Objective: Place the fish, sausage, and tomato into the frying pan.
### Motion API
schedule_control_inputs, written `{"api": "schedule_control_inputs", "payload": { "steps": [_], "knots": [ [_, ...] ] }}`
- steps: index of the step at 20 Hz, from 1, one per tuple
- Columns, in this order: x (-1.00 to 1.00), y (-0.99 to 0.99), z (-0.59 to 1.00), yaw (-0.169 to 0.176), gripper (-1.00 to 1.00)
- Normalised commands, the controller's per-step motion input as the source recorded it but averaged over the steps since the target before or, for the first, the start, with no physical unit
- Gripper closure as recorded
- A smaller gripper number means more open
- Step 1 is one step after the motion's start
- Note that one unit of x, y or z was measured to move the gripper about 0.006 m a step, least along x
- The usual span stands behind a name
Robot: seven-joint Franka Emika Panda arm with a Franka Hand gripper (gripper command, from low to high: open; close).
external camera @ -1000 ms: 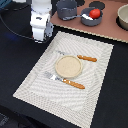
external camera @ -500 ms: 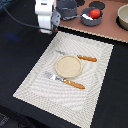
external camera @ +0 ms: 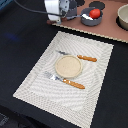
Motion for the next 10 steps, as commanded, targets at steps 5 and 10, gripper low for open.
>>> {"api": "schedule_control_inputs", "payload": {
  "steps": [5,10],
  "knots": [
    [0.90,0.39,0.97,-0.060,1.00],
    [0.87,0.41,0.85,-0.066,1.00]
  ]
}}
